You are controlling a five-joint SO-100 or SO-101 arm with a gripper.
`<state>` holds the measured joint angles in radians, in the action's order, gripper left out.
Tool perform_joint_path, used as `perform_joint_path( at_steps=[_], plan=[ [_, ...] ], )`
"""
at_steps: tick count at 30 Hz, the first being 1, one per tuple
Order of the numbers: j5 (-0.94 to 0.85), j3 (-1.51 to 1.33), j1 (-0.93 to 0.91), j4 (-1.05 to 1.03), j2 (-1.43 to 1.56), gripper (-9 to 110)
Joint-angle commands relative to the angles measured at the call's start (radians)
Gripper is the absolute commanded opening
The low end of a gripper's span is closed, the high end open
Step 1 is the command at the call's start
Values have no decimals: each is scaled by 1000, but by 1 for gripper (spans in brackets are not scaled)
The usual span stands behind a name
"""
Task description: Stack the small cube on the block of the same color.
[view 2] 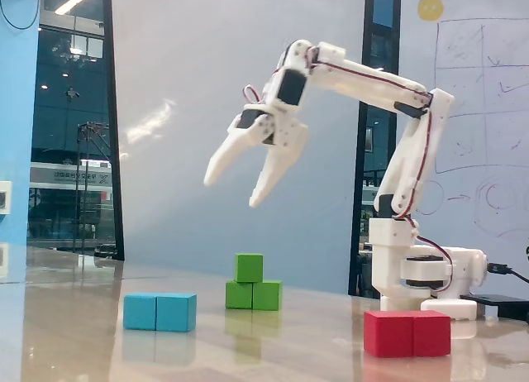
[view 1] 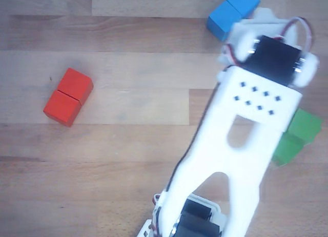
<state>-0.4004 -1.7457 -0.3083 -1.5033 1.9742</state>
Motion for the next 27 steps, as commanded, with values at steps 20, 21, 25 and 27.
perform_joint_path(
  at_steps=[20, 21, 25, 27],
  plan=[
    [430, -884, 362, 505, 597, 27],
    [413, -920, 362, 505, 646, 24],
    [322, -1054, 353, 503, 833, 13],
    [281, -1114, 350, 503, 919, 6]
  ],
)
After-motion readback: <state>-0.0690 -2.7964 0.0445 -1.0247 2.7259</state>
